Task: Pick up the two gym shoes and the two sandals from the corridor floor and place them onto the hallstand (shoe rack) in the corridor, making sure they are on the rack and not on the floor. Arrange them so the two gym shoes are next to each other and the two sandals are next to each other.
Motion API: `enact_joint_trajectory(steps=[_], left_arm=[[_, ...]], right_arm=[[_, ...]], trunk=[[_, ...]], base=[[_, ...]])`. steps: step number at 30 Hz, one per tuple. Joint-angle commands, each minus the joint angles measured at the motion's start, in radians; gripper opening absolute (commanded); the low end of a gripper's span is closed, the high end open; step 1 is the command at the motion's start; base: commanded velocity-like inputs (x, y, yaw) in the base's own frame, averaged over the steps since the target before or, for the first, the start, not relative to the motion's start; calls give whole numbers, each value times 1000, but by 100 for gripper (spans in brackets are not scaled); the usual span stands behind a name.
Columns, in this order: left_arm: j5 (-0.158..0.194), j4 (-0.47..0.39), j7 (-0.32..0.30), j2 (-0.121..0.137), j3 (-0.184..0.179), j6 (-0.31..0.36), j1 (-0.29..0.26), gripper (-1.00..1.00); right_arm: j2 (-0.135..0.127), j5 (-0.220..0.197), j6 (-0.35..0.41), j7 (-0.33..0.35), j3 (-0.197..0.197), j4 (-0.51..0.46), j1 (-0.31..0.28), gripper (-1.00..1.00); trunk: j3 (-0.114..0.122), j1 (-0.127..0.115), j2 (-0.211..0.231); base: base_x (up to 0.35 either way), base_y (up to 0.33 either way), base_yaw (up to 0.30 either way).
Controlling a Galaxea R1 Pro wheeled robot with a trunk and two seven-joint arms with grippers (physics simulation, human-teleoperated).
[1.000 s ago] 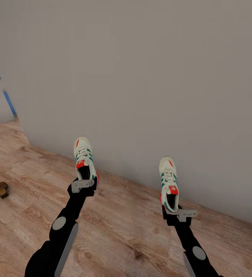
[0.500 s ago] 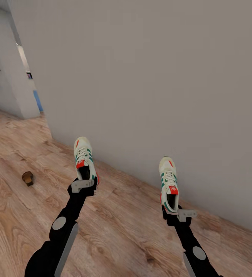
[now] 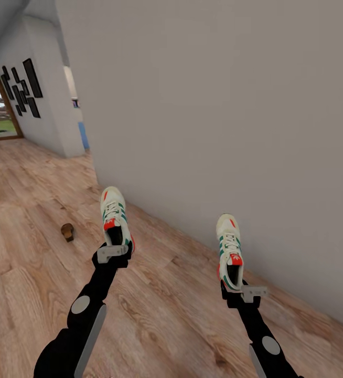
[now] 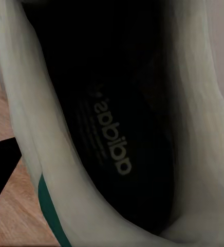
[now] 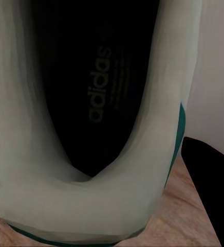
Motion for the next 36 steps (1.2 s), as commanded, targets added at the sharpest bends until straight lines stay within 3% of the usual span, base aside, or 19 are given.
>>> enact_joint_trajectory(steps=[1,36], left_arm=[[5,-1,7,0,-2,5,-1,-100],[5,-1,7,0,-2,5,-1,-100]], right_arm=[[0,2,-2,0,-1,0,0,-100],[0,2,-2,0,-1,0,0,-100]], trunk=[[-1,0,0],[-1,0,0]], base=[[0,0,292],[0,0,292]])
